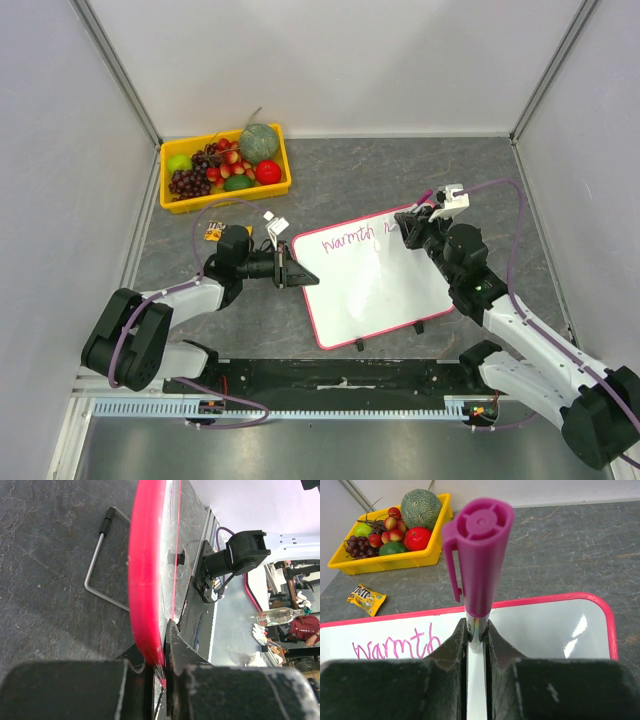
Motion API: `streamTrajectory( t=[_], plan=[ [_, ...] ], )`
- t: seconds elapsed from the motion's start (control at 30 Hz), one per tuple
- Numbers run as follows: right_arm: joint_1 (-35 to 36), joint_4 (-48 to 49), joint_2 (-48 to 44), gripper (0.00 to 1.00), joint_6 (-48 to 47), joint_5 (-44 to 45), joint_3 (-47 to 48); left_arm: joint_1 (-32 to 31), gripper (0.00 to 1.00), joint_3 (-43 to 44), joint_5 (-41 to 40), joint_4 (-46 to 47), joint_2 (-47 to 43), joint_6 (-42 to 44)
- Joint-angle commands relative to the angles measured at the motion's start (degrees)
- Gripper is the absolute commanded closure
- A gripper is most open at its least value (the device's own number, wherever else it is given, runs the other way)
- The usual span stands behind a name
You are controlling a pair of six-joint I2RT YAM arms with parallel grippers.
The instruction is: Write a sentence on the whiteboard
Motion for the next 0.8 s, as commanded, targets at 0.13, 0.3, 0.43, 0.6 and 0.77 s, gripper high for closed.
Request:
streamTrajectory(
  t=[0.13,0.3,0.43,0.6,0.77],
  plan=[
    [-0.39,1.27,0.59,1.0,0.54,1.74,2.04,-1.1,0.98,-1.55,-2.99,-1.5,0.55,12.22],
    [-0.39,1.89,0.06,1.0,0.8,2.09,2.13,-1.19,0.98,-1.47,-2.9,-1.41,0.63,12.22],
    [-0.39,2.59,0.41,1.0,0.8,2.97,2.31,-1.1,0.98,-1.55,-2.9,-1.41,0.63,12.22],
    [-0.39,3.21,1.03,1.0,0.89,4.28,2.66,-1.1,0.98,-1.64,-2.99,-1.5,0.37,12.31],
    [-0.39,4.44,1.03,1.0,1.24,5.61,2.75,-1.1,0.98,-1.73,-2.99,-1.41,0.46,12.22]
  ],
)
